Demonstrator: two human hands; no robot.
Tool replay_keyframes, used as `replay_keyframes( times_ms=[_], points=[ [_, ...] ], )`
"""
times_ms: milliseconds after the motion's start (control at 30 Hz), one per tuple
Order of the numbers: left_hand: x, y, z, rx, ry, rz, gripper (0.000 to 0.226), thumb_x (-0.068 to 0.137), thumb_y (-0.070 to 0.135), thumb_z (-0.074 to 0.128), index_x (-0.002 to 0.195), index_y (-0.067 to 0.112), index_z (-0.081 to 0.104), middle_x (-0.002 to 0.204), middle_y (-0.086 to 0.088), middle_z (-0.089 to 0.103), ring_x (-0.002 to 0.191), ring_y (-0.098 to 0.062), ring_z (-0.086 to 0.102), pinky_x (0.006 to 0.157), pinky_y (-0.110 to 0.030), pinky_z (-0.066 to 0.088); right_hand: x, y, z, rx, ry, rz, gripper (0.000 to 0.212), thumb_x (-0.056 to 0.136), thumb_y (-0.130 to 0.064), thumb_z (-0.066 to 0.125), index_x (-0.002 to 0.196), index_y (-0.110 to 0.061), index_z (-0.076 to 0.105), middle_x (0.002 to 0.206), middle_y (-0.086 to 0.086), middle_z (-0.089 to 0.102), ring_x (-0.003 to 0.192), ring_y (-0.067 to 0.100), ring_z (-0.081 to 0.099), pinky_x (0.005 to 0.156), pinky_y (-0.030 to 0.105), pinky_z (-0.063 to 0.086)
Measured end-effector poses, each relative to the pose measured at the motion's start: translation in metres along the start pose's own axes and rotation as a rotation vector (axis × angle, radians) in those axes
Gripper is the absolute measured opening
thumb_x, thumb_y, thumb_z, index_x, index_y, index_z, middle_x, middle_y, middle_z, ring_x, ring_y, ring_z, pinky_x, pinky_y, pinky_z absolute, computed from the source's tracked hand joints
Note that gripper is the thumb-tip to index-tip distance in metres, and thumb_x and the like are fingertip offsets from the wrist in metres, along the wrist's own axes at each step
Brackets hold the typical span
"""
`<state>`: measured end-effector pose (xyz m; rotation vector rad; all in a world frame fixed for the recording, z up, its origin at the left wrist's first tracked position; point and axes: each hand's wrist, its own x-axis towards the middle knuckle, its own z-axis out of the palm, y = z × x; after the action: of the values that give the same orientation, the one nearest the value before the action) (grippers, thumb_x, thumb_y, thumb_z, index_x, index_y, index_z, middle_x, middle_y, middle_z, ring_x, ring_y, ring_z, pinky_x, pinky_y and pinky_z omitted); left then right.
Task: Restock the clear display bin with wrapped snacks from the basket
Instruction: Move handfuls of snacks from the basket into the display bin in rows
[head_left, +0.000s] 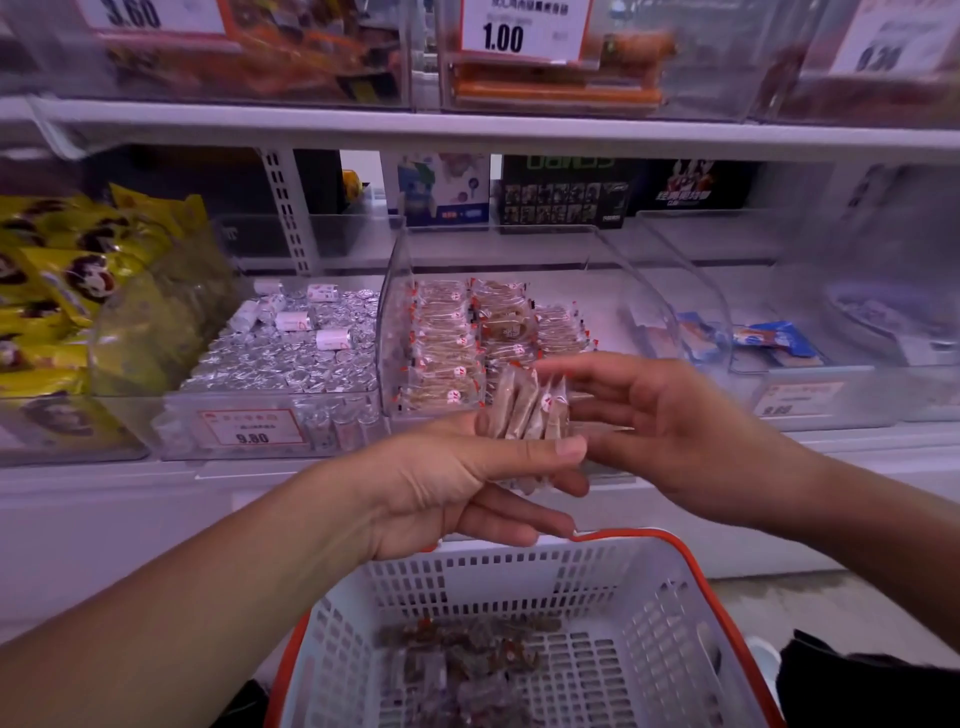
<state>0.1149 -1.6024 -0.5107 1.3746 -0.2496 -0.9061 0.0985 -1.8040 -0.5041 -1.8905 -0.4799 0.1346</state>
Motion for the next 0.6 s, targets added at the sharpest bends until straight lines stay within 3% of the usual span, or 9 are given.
replay_keyframes(
  times_ms=[133, 267, 400, 500, 567, 600],
  points=[
    [0.000, 0.006, -0.005, 0.075, -0.038, -0.063, 0.024, 0.063, 0.023, 0.082, 0.087, 0.020, 0.076, 0.099, -0.011, 0.076, 0.067, -0.018, 0.074, 0.045, -0.016, 0.052, -0.003, 0.000, -0.001, -0.079, -0.140, -0.030, 0.066, 0.089, 0.003, 0.065, 0.145, -0.025, 0.044, 0.136, -0.004, 0.058, 0.123, 0.017, 0.059, 0.100, 0.034, 0.050],
    [0.001, 0.011, -0.005, 0.193, -0.061, -0.098, 0.034, 0.065, 0.027, 0.079, 0.095, 0.014, 0.067, 0.086, -0.011, 0.075, 0.048, -0.006, 0.060, 0.037, -0.013, 0.044, -0.001, -0.001, -0.006, -0.080, -0.104, 0.000, 0.062, 0.077, -0.007, 0.079, 0.133, -0.021, 0.056, 0.119, -0.002, 0.066, 0.113, 0.012, 0.061, 0.092, 0.030, 0.054],
    [0.006, 0.016, -0.007, 0.189, 0.000, -0.033, 0.048, 0.066, 0.043, 0.075, 0.104, 0.015, 0.066, 0.079, -0.010, 0.072, 0.040, -0.002, 0.040, 0.033, -0.011, 0.029, 0.004, 0.001, -0.011, 0.058, -0.111, 0.046, 0.048, 0.070, -0.005, 0.082, 0.114, -0.010, 0.064, 0.100, 0.009, 0.072, 0.093, 0.016, 0.066, 0.080, 0.022, 0.053],
    [0.003, 0.020, -0.013, 0.180, -0.025, 0.007, 0.063, 0.076, 0.067, 0.059, 0.119, 0.021, 0.065, 0.083, -0.008, 0.070, 0.043, -0.003, 0.038, 0.034, -0.012, 0.029, 0.009, 0.001, -0.013, 0.086, -0.103, 0.066, 0.043, 0.070, -0.007, 0.083, 0.109, -0.010, 0.066, 0.099, 0.014, 0.073, 0.089, 0.023, 0.069, 0.078, 0.025, 0.055],
    [0.002, 0.025, -0.017, 0.122, 0.074, 0.062, 0.067, 0.083, 0.073, 0.047, 0.120, 0.019, 0.064, 0.086, -0.006, 0.071, 0.046, -0.007, 0.045, 0.033, -0.014, 0.030, 0.015, -0.002, -0.016, 0.065, -0.033, 0.073, 0.039, 0.069, -0.015, 0.085, 0.105, -0.013, 0.068, 0.097, 0.014, 0.074, 0.085, 0.023, 0.070, 0.075, 0.025, 0.056],
    [0.003, 0.028, -0.020, 0.109, 0.212, 0.130, 0.062, 0.087, 0.070, 0.046, 0.115, 0.017, 0.064, 0.084, -0.004, 0.072, 0.046, -0.008, 0.048, 0.033, -0.016, 0.032, 0.021, -0.005, -0.019, 0.050, 0.040, 0.083, 0.040, 0.068, -0.019, 0.085, 0.104, -0.014, 0.069, 0.096, 0.011, 0.074, 0.084, 0.021, 0.071, 0.073, 0.025, 0.055]
  ],
)
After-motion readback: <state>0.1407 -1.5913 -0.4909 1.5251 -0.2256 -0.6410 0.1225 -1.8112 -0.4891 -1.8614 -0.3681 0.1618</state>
